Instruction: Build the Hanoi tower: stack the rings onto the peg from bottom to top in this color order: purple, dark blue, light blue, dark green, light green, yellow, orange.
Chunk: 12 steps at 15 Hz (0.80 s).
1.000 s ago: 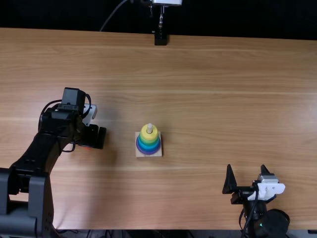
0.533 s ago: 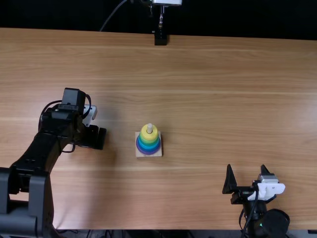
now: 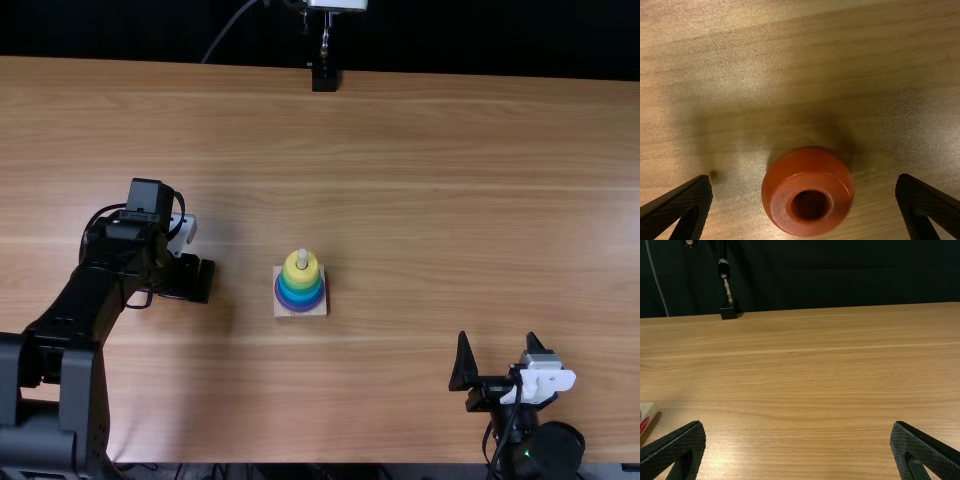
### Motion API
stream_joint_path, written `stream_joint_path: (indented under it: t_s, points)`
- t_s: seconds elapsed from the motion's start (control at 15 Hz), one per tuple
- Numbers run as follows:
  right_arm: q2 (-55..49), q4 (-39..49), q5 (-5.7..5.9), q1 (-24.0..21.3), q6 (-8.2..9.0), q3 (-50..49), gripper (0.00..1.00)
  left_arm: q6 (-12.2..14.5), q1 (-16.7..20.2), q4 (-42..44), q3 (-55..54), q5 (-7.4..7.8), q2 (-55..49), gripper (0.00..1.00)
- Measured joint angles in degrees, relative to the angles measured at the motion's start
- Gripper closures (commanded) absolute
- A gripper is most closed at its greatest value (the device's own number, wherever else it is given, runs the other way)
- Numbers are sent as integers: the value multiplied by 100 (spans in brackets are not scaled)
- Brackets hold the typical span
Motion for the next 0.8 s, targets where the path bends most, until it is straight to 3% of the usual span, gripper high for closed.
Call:
stream_joint_path:
  t_s: [0.6, 0.73, 0.8]
  points:
    - [0, -2, 0, 0, 2, 2, 0, 39, 2, 2, -138, -28, -4, 0]
    - [0, 0, 0, 0, 4, 0, 0, 44, 2, 13, -149, -33, -7, 9]
    - [0, -2, 0, 0, 4, 2, 0, 44, 2, 22, -157, -48, -13, 25]
